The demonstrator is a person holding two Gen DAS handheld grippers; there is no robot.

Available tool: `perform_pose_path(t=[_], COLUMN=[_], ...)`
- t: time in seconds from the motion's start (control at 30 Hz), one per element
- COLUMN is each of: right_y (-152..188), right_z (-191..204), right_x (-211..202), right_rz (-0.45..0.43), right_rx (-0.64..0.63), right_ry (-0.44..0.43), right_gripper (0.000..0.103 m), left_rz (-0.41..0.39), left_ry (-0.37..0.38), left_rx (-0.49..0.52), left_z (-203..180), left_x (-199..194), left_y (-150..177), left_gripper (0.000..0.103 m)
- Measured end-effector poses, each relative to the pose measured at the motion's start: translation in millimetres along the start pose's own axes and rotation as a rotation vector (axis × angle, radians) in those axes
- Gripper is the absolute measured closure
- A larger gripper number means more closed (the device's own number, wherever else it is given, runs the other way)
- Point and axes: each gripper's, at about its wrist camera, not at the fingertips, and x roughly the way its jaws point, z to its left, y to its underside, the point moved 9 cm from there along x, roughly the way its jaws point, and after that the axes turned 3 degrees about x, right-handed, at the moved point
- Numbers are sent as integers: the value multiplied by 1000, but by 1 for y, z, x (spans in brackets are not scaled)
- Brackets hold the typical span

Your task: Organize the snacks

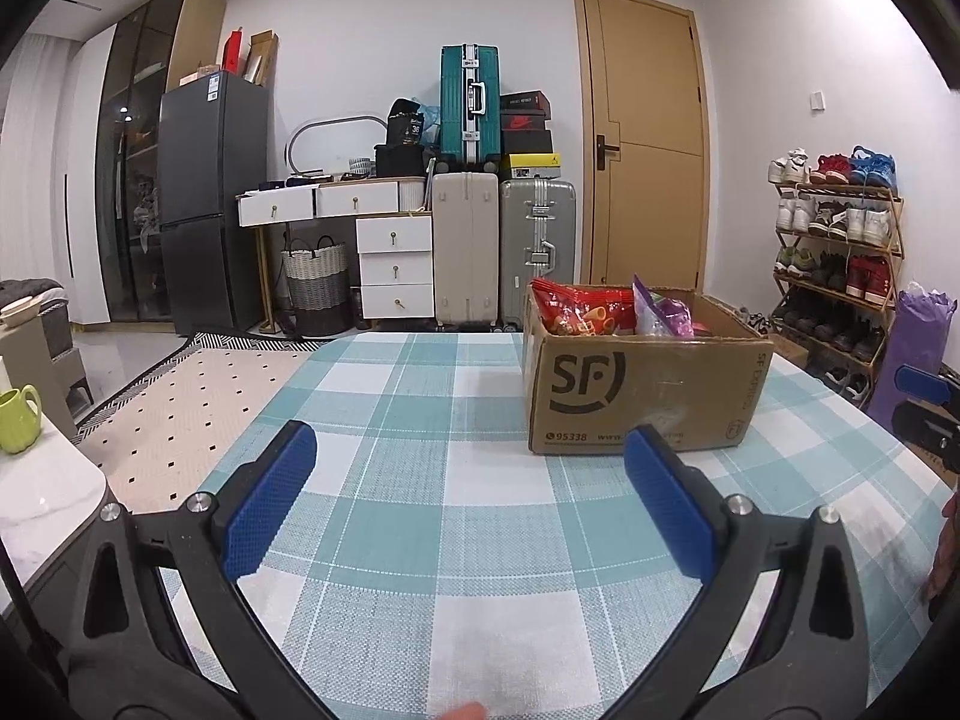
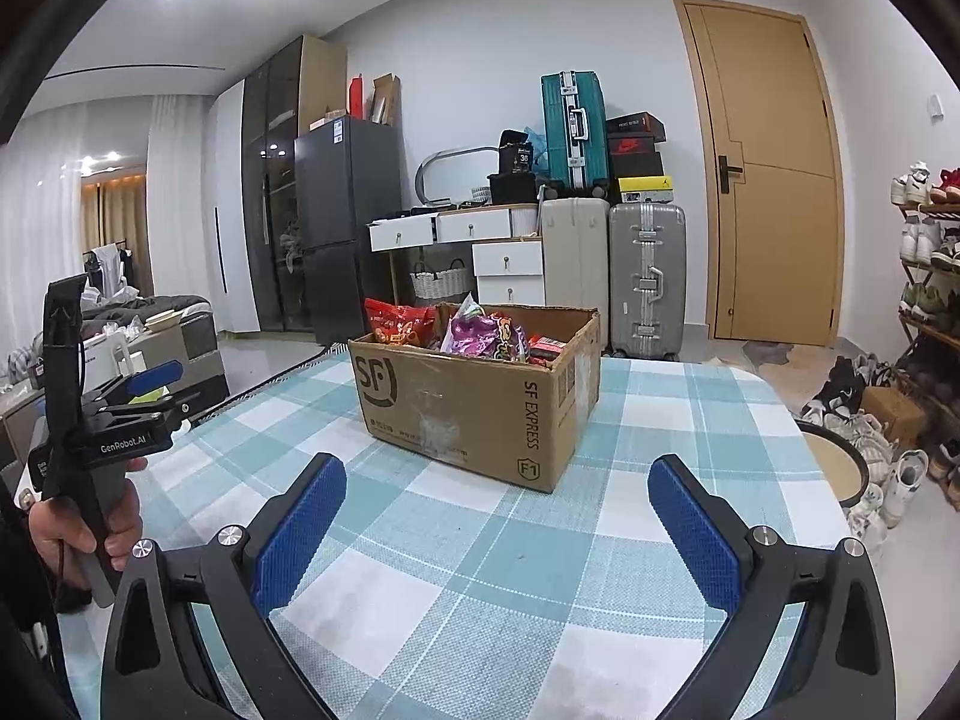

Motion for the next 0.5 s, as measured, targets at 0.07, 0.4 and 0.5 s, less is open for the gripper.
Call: perform_pose_path(t=[0.07,0.4,0.5], right_y=[0,0,0], right_z=[0,1,1], right_x=[0,0,0], right_rz=[-2,-3,-3], right_rx=[3,4,3], right_ry=[3,3,3], right_gripper=[0,0,0], left_rz=[0,0,-1], left_ry=[4,6,8], left_rx=[1,6,6], left_z=[0,1,2], left_x=[0,-5,-5], left_y=[0,-2,-2], left_gripper=[0,0,0])
